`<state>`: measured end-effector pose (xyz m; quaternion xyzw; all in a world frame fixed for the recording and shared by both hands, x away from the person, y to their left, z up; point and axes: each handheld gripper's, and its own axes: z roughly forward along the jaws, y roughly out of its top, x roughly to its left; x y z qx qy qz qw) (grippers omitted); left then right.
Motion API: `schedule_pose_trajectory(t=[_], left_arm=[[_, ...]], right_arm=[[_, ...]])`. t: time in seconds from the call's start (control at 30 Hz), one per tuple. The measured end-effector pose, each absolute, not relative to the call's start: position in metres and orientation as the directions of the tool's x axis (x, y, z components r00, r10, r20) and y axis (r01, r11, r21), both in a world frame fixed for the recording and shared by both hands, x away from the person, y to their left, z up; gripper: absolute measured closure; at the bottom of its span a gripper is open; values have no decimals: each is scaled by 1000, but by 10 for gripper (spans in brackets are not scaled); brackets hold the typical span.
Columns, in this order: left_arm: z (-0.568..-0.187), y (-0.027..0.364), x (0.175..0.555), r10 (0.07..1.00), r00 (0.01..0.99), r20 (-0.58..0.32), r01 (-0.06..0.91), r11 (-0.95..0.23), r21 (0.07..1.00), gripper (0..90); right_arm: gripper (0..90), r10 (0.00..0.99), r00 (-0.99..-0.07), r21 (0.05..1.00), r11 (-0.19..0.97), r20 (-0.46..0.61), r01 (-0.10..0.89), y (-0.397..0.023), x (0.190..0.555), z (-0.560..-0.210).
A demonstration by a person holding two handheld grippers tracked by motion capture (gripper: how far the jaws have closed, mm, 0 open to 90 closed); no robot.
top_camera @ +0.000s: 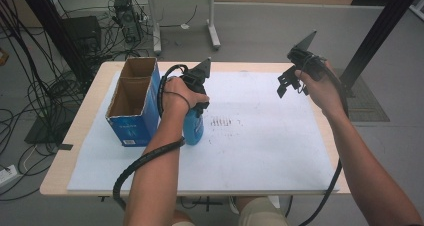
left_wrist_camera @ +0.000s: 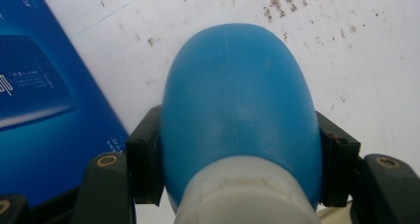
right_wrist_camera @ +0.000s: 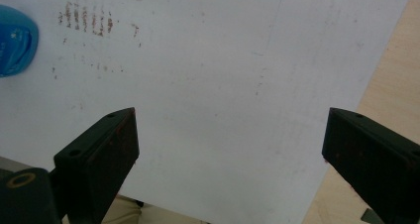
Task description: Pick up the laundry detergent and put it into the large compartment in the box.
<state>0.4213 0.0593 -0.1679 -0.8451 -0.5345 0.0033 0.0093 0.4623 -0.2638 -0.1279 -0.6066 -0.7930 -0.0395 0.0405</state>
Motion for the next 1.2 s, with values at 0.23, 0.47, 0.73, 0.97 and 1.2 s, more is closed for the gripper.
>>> schedule_pose_trajectory(t=[0.23,0.47,0.73,0.97,1.2], left_arm=[[-168,58,421,903,430,7,903,-430,-20,371],[-168,59,421,903,429,5,903,-429,-20,372],[-168,60,421,904,428,3,904,-428,-19,372],[-168,61,422,906,424,-1,906,-424,-17,372],[-168,62,421,909,417,-3,909,-417,-14,372]], right_arm=[[76,960,-258,18,257,114,966,-265,461,-127],[75,958,-263,17,263,114,965,-264,461,-127],[75,958,-264,15,264,114,964,-263,462,-127],[75,957,-266,16,266,114,964,-262,462,-127],[76,956,-269,13,269,113,963,-260,462,-128]])
